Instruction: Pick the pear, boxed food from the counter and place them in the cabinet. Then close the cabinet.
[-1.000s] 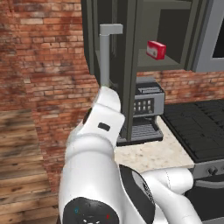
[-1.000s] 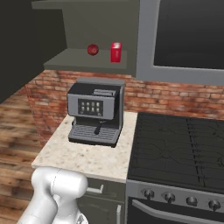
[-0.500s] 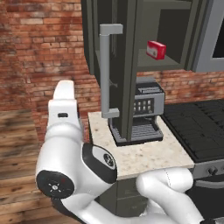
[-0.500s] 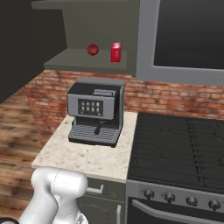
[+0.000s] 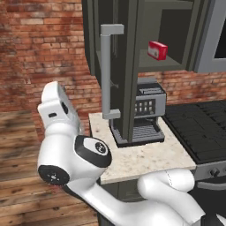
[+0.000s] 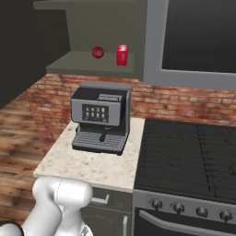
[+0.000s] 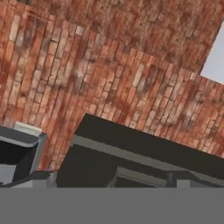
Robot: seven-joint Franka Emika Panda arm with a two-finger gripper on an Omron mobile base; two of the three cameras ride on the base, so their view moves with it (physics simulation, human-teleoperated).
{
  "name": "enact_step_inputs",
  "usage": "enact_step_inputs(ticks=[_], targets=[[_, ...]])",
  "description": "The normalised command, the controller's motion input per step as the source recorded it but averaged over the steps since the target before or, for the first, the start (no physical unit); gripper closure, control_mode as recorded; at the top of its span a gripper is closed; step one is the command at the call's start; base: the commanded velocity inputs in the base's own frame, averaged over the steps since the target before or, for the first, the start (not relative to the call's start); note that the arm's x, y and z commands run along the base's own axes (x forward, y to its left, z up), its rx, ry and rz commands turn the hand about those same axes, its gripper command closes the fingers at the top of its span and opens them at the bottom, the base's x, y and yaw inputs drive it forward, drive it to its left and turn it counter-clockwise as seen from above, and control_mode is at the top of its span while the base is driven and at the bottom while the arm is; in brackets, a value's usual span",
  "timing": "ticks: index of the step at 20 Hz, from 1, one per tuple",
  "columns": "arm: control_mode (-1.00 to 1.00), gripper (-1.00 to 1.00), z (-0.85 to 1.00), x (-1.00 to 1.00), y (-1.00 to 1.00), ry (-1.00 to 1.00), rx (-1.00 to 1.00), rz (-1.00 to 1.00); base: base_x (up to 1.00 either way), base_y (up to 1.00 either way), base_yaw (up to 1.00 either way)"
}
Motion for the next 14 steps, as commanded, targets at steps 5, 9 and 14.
enact_step_inputs(ticks=[5,9,14], targets=[[-1.00,-1.00,0.00,-0.36,-0.31,-0.08,-0.24,-0.17,0.00,0.00,0.00],[-1.00,-1.00,0.12,-0.27,-0.85,0.00,-0.07,-0.23,0.00,0.00,0.00],[-1.00,-1.00,0.24,0.05,-1.00,0.15,0.00,-0.17,0.00,0.00,0.00]])
